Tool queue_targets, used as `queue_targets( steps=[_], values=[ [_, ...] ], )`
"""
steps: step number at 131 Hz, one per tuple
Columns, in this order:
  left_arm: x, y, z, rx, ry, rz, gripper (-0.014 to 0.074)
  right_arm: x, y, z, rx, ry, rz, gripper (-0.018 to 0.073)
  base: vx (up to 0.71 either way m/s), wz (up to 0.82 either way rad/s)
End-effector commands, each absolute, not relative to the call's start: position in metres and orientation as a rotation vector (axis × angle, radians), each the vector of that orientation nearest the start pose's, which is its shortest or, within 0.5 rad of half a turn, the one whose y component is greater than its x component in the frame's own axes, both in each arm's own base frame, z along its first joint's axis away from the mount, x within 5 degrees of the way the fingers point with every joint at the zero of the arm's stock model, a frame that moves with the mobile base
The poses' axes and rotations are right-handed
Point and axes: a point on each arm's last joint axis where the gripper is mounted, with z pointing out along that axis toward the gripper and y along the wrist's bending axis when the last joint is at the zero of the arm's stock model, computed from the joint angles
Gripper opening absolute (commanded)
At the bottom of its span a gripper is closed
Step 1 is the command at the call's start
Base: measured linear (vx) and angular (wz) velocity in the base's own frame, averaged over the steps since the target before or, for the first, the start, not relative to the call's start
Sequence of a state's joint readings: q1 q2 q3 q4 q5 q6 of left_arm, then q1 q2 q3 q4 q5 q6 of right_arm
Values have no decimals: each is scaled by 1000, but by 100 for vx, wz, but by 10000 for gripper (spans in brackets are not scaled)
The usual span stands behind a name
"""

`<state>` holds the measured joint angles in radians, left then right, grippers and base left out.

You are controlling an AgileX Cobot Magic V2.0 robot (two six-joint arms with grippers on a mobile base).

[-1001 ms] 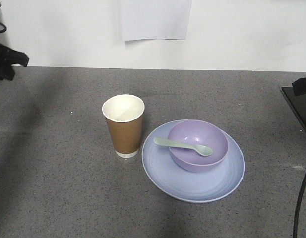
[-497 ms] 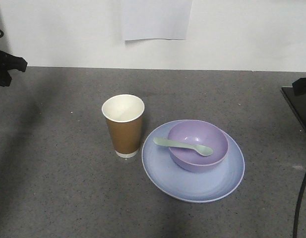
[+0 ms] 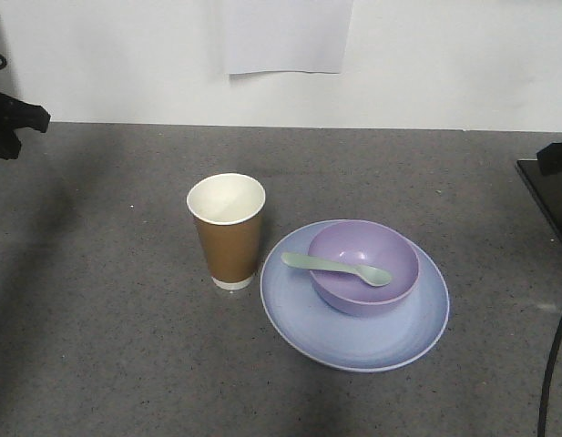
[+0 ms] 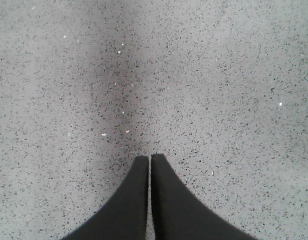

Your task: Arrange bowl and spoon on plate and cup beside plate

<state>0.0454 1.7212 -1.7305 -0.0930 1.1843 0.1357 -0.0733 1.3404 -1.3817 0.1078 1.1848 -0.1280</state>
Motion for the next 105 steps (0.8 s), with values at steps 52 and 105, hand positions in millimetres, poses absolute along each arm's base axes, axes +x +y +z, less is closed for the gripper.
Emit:
queue_targets(
  steps=[52,105],
  values=[
    [288,12,419,92,2281,66,-8,258,-11,399,-54,2527,61,-1,0,0],
    [158,7,344,-70,1895,2,-8,258,-11,399,-54,2527,61,-1,0,0]
  ],
)
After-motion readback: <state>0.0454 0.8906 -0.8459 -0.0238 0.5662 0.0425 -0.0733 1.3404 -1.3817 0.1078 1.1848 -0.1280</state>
